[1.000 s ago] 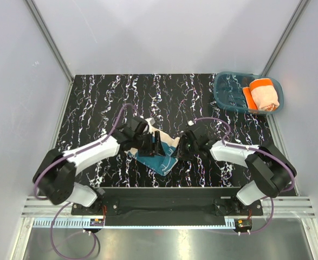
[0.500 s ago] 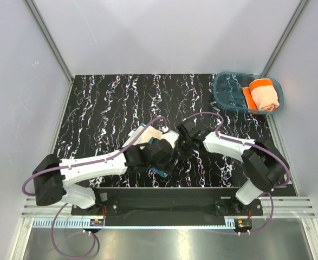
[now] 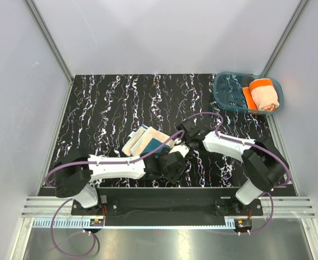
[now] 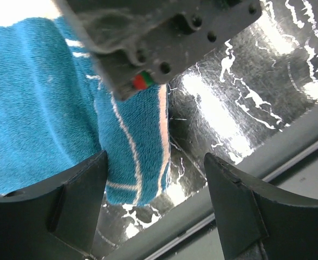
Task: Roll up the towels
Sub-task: Roll the towel
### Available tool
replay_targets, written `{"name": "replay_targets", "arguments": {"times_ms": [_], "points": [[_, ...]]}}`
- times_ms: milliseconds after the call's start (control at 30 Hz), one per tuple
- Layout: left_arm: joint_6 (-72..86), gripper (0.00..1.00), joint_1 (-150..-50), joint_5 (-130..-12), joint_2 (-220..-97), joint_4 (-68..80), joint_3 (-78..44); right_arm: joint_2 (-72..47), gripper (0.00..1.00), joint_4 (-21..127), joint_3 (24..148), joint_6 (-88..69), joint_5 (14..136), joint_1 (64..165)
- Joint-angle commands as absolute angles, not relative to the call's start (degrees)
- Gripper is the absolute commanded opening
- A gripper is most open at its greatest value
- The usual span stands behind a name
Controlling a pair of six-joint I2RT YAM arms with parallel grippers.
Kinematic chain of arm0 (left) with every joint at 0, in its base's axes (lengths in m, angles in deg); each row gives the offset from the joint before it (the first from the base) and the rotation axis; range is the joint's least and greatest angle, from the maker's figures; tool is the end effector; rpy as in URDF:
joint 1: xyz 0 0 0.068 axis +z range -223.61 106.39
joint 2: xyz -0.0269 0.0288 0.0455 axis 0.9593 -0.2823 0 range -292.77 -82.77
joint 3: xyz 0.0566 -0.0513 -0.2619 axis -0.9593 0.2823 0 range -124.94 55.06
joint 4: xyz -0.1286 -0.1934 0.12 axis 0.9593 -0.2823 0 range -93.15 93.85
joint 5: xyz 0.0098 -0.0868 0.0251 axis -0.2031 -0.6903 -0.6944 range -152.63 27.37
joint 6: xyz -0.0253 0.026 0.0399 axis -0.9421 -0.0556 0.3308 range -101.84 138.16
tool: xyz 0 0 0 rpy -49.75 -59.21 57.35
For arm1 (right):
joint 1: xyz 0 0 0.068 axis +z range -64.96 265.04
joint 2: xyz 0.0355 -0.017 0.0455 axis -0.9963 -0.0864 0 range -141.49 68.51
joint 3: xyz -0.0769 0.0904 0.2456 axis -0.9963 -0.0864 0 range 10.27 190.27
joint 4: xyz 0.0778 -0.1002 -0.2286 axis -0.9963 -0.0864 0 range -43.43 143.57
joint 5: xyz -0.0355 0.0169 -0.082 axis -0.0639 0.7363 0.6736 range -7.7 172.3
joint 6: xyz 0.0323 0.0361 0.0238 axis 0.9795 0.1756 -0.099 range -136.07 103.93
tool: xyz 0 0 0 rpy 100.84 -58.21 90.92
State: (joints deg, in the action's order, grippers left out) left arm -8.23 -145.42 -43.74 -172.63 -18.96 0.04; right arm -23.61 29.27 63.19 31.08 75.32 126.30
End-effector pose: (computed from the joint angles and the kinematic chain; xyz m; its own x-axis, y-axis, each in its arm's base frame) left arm 0.1084 -0.2931 0.1958 -0.6117 0.5145 -0.6009 0.6396 0.7687 0.0071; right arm 0.2274 0.2053 0.1711 -0.9673 0.1194 -0.2239 0.0202 0.9158 0.4010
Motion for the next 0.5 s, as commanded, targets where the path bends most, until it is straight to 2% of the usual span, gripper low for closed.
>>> {"name": "replay_targets", "arguments": {"times_ms": [0, 167, 300, 333, 400, 433, 467], "points": [[-9.00, 0.76, -145.85, -41.98, -174.61, -14.44, 0.04, -23.51, 0.24, 27.03, 64.41, 30.86, 75.88, 127.14], [-11.45, 0.71, -146.38, -41.72, -176.28, -12.85, 1.62, -23.34, 0.24, 26.24, 64.23, 30.86, 75.45, 127.05], [-11.99, 0.55, -146.64, -41.72, -177.60, -11.80, 3.03, -23.25, 0.24, 25.88, 64.49, 31.04, 74.74, 127.14], [-12.07, 0.44, -146.73, -42.06, -177.86, -11.27, 3.55, -23.16, 0.25, 25.80, 64.67, 30.95, 74.31, 127.14], [-12.34, 0.30, -146.73, -42.85, -178.74, -10.31, 4.17, -23.16, 0.24, 25.18, 64.93, 30.86, 74.04, 127.05], [-12.51, 0.16, -146.73, -43.03, -178.92, -9.95, 4.44, -23.07, 0.25, 25.01, 64.93, 30.86, 73.95, 127.14], [-12.86, 0.13, -146.73, -43.38, -178.83, -9.69, 5.13, -22.81, 0.25, 24.83, 65.02, 30.77, 74.04, 127.05]]}}
